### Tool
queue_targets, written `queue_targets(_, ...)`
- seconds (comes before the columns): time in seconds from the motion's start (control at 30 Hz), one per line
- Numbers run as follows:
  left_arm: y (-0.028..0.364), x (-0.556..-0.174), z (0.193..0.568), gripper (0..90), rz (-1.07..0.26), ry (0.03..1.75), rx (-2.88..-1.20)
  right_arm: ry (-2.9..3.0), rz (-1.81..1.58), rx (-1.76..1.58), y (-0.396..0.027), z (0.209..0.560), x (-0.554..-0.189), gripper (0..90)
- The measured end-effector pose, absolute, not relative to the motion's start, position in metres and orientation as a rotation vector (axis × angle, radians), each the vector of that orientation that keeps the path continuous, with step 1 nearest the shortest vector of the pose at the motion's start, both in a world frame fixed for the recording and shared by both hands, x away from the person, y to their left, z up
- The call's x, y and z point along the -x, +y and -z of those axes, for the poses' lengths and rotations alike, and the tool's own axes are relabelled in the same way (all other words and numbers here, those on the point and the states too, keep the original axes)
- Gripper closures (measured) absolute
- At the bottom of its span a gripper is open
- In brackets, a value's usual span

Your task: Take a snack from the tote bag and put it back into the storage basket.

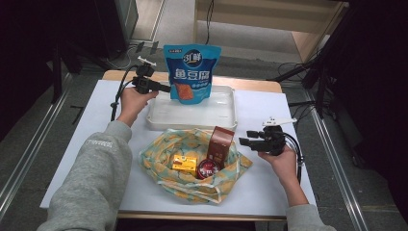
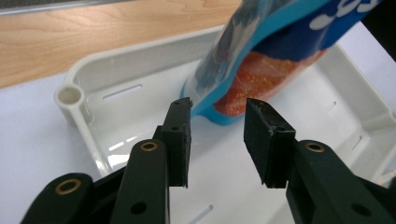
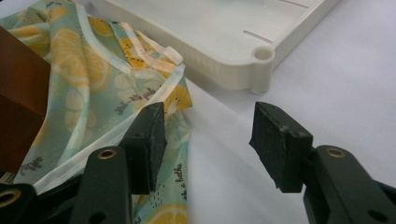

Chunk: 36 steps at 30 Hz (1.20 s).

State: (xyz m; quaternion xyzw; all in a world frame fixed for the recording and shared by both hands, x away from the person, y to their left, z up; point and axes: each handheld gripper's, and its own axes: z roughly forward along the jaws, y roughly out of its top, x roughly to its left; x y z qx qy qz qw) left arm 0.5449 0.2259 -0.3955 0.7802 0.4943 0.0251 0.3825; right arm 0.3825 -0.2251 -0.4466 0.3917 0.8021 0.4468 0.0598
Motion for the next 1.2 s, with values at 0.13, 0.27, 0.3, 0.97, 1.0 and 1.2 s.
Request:
queue_targets(0.13, 0.230, -0.537, 0.393, 59.1, -0.061, 1.244, -1.991, 2.430, -1.346, -1.184, -0.224, 0.447, -0.383, 46.1)
queue_targets(0.27, 0.232, -0.528, 0.391, 56.3, -0.054, 1.216, -2.009, 2.426, -1.350, -1.179, -0.224, 0.447, -0.383, 46.1)
queue_targets(0.3, 0.232, -0.526, 0.390, 55.4, -0.055, 1.204, -2.010, 2.426, -1.349, -1.184, -0.224, 0.447, -0.383, 46.1)
queue_targets(0.97, 0.228, -0.477, 0.378, 44.7, -0.071, 1.104, -2.125, 2.433, -1.346, -1.175, -0.222, 0.442, -0.380, 45.3)
queue_targets(1.0, 0.228, -0.474, 0.378, 44.6, -0.077, 1.102, -2.131, 2.431, -1.354, -1.173, -0.222, 0.442, -0.379, 45.2)
queue_targets(1.2, 0.229, -0.459, 0.380, 43.2, -0.067, 1.077, -2.156, 2.449, -1.337, -1.164, -0.221, 0.442, -0.378, 44.9)
